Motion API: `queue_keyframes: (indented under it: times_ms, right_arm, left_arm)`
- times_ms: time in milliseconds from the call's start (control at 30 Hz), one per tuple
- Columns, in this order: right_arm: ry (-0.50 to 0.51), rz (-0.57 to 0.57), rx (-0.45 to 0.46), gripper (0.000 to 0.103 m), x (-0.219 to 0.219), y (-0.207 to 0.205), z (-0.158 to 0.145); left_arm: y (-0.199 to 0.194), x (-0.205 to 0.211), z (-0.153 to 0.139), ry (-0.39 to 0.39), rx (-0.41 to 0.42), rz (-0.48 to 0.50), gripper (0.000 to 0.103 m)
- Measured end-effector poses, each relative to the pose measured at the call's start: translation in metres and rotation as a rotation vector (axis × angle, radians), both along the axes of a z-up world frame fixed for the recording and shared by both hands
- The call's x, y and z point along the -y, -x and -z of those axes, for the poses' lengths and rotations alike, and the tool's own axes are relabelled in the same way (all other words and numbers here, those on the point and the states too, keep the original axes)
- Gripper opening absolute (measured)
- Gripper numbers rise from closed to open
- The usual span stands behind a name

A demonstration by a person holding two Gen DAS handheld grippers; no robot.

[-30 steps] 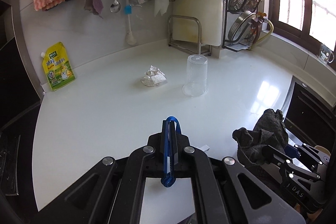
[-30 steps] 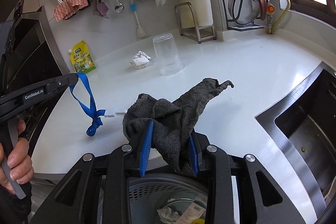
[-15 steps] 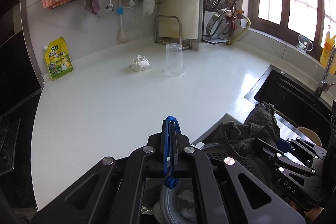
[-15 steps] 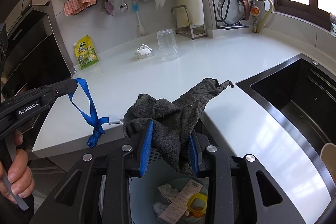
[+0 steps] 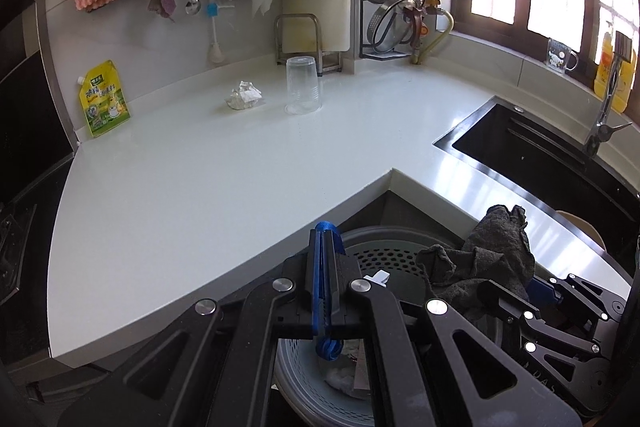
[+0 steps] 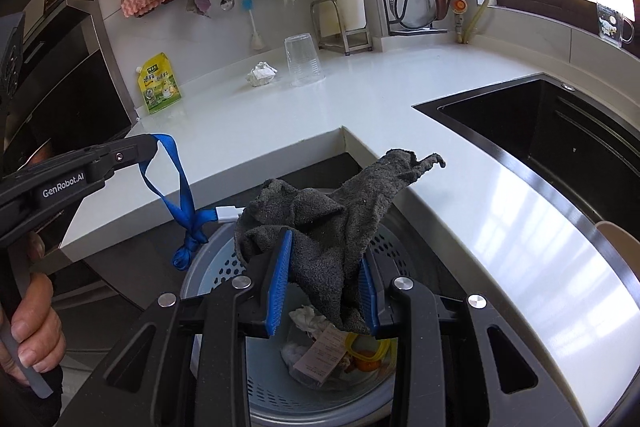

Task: Collect trash
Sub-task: 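Carry the cloth and lanyard over the grey bin with both grippers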

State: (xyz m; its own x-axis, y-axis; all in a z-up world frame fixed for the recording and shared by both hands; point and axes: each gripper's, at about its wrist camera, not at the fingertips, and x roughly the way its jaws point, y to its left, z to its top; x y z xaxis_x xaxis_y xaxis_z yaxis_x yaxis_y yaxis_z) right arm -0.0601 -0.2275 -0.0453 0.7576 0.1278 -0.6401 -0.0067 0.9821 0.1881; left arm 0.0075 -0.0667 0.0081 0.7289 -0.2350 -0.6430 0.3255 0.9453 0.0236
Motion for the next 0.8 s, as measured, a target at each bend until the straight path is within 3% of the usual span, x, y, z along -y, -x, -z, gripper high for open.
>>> queue_keyframes:
  times_ms: [800]
  right_arm:
    - [-0.047, -0.043, -0.107, 0.03, 0.0, 0.008, 0.033]
  left_arm:
    - [-0.001, 0.003, 0.078, -0.052, -0.17, -0.024, 0.002]
